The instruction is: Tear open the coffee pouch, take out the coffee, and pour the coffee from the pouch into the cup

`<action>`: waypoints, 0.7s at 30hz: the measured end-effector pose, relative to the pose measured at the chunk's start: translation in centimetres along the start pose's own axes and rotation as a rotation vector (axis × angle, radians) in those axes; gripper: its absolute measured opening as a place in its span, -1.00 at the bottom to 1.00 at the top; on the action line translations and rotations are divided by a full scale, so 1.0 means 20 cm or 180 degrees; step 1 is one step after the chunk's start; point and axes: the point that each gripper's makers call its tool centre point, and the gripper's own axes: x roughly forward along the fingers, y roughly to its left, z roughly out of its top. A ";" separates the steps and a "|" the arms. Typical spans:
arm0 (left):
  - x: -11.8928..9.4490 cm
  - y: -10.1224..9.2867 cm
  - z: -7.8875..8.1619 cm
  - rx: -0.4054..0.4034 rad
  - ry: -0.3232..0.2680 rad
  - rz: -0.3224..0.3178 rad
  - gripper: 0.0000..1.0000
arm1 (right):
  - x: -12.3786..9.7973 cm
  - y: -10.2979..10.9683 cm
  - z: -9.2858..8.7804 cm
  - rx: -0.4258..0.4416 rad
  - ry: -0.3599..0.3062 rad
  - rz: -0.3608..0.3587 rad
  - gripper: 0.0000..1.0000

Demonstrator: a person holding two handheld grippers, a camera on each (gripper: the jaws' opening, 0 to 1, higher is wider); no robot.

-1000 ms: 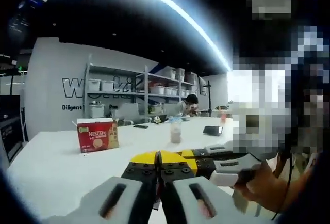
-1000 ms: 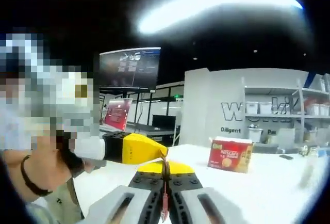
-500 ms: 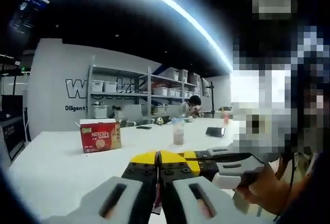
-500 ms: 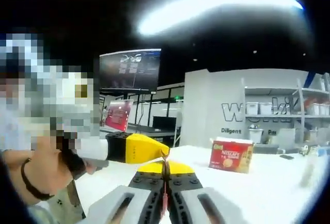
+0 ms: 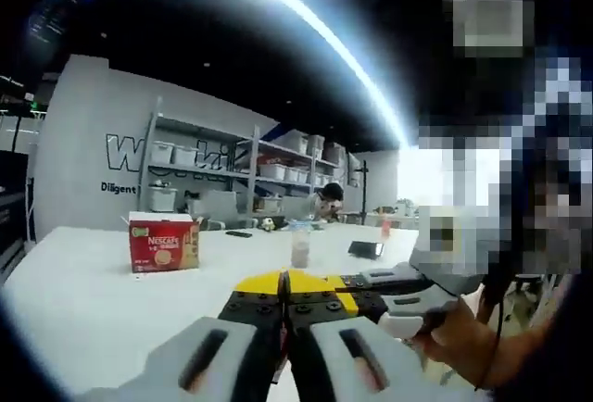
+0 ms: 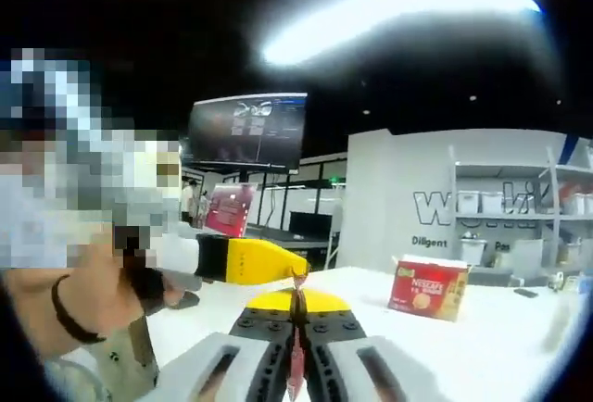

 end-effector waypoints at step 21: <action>-0.04 -0.12 0.05 -0.0333 -0.0027 -0.0478 -0.97 | -0.05 0.07 0.06 0.0087 0.0122 0.0355 -0.89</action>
